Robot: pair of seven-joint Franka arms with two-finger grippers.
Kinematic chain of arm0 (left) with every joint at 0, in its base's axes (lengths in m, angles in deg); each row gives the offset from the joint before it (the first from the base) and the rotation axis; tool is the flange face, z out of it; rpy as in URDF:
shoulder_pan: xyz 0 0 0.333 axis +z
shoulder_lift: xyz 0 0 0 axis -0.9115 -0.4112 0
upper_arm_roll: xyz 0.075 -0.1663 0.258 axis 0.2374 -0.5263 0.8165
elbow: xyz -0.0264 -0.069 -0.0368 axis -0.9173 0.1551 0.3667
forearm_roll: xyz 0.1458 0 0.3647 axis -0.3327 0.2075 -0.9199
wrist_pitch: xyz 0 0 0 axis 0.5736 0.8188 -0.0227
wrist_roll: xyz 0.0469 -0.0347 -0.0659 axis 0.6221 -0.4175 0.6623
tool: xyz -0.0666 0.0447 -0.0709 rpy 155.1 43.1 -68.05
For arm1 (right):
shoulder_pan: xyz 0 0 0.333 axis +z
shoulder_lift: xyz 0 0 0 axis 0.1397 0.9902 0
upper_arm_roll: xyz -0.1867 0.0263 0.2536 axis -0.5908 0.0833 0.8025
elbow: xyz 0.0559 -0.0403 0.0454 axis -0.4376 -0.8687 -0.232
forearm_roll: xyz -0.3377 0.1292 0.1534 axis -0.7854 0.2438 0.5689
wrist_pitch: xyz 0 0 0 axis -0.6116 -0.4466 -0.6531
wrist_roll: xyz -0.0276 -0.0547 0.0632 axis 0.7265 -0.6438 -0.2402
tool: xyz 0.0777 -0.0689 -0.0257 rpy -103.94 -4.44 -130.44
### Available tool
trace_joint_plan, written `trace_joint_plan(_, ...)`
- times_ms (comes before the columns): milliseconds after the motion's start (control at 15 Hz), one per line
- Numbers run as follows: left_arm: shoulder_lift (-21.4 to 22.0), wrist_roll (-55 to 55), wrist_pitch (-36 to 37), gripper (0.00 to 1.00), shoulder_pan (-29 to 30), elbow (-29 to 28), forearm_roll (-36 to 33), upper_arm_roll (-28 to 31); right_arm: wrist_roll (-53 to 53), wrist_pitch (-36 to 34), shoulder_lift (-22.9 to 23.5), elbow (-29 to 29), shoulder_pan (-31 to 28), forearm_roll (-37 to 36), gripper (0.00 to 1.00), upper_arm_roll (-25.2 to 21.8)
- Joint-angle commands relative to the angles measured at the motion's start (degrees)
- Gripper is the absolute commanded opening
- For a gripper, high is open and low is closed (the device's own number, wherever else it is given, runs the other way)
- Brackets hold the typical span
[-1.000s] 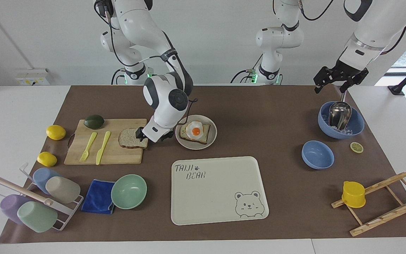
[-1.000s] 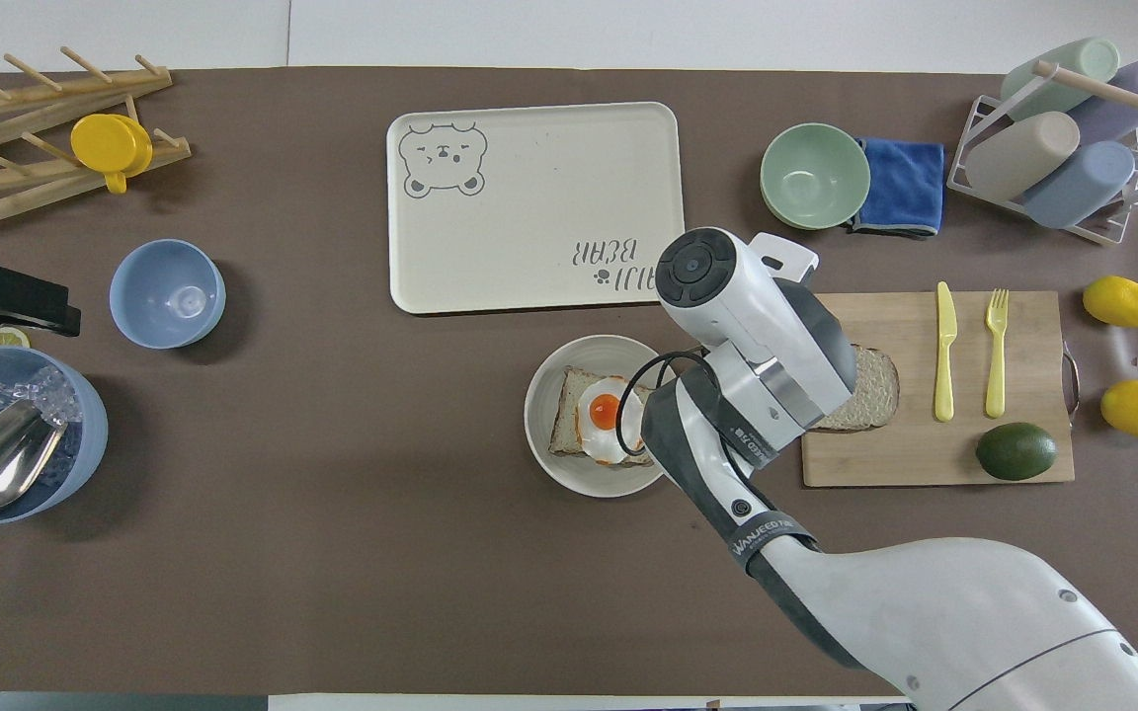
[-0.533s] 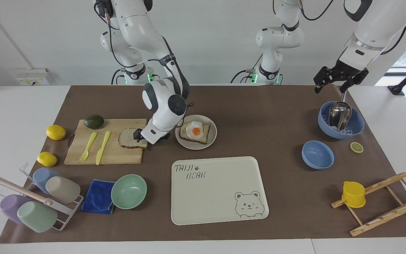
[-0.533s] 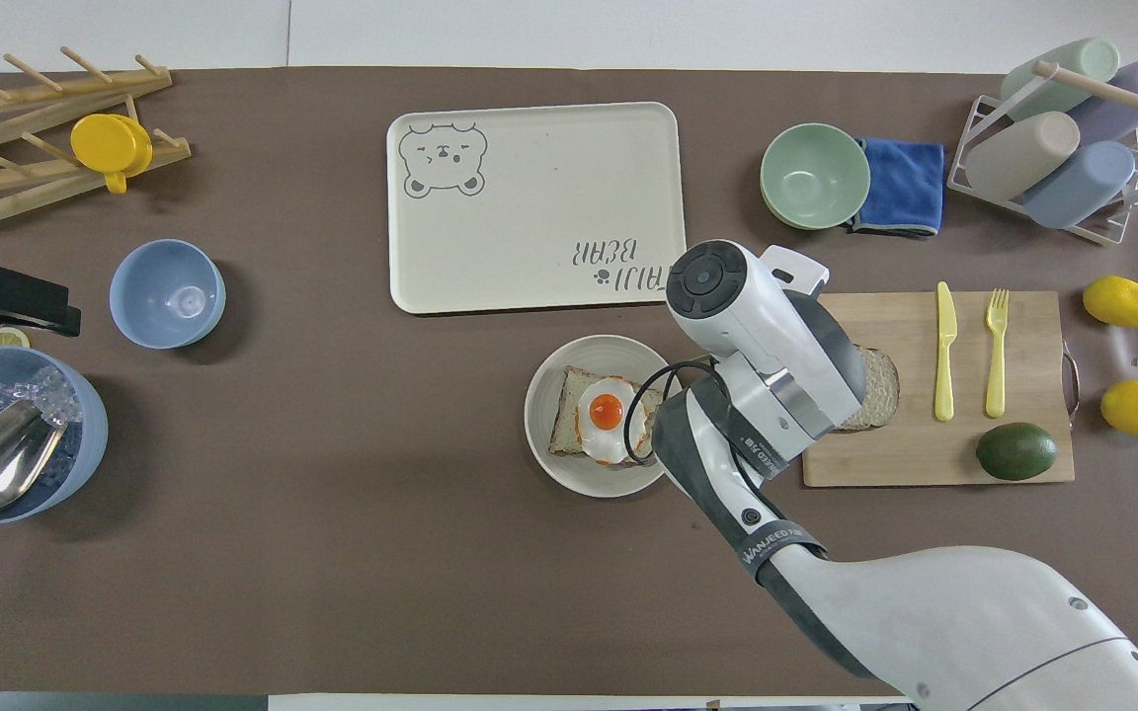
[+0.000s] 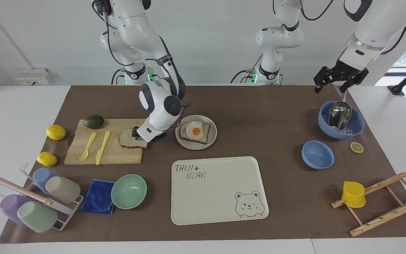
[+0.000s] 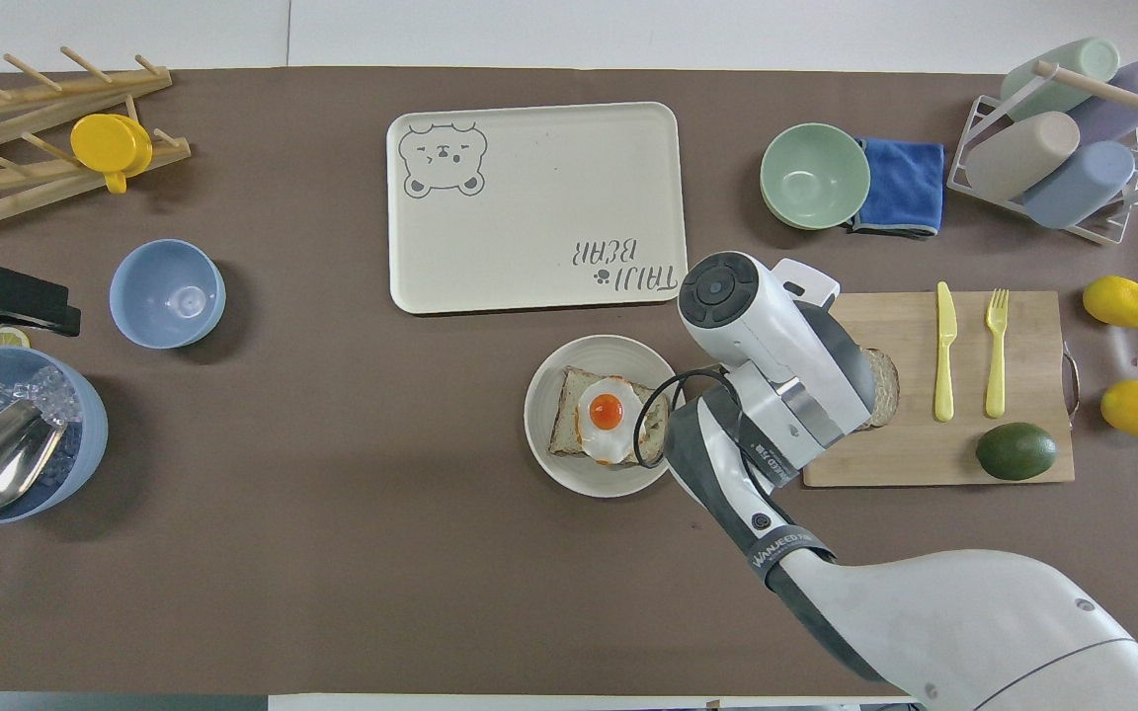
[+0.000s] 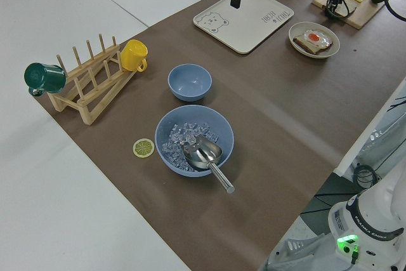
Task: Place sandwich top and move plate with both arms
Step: 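Carry the bread slice over the egg plate with the right gripper, then lower the bread slice onto the fried egg and open the right gripper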
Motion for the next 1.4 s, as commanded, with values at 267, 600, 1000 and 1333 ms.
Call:
trace_joint_plan(267,0.6,-0.7,0.1,1.00,0.9,-0.1,-0.9,-0.7,1.2,1.5,-2.3,-3.2,-0.1,-1.6,0.00,0.5)
trace_joint_plan(600,0.6,-0.7,0.1,1.00,0.9,-0.1,-0.9,-0.7,0.7,-4.3,-1.5,2.0,2.8,-1.6,0.00,0.6)
trace_joint_plan(1000,0.6,-0.7,0.1,1.00,0.9,-0.1,-0.9,-0.7,1.7,-15.8,-0.6,16.0,8.4,2.1,0.00,7.1)
trace_joint_plan(1333,0.6,-0.7,0.1,1.00,0.9,-0.1,-0.9,-0.7,4.1,-9.1,-0.2,15.1,12.2,2.7,0.00,8.6)
